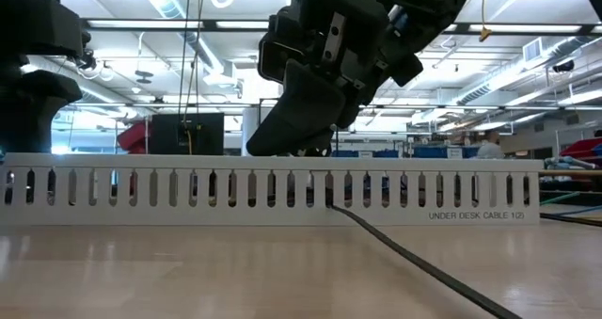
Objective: Ziptie cables
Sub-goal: Close the lid on the cable duct
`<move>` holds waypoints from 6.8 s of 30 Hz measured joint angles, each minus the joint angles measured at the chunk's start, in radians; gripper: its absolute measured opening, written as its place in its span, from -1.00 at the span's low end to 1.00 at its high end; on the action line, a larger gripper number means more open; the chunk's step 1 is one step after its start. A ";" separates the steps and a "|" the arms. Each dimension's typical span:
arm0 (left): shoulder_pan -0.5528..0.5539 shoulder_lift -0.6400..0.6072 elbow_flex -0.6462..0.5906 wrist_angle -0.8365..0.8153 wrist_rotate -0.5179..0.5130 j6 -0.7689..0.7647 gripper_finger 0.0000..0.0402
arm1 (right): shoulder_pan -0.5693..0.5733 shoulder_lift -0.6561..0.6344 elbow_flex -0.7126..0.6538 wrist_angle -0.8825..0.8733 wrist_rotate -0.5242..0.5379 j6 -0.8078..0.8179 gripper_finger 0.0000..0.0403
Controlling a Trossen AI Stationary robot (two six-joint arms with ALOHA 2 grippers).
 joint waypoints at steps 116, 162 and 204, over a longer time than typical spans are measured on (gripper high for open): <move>-0.058 0.069 0.101 -0.294 -0.041 -0.109 -0.06 | -0.034 -0.069 0.009 0.163 -0.109 0.022 -0.59; -0.165 0.068 0.073 -0.334 0.019 -0.975 -0.06 | 0.685 -0.363 -0.032 -1.241 1.139 1.219 -1.00; -0.115 0.068 0.089 -0.298 -0.006 -1.163 -0.06 | 0.696 -0.307 -0.207 -0.965 1.017 1.520 -1.00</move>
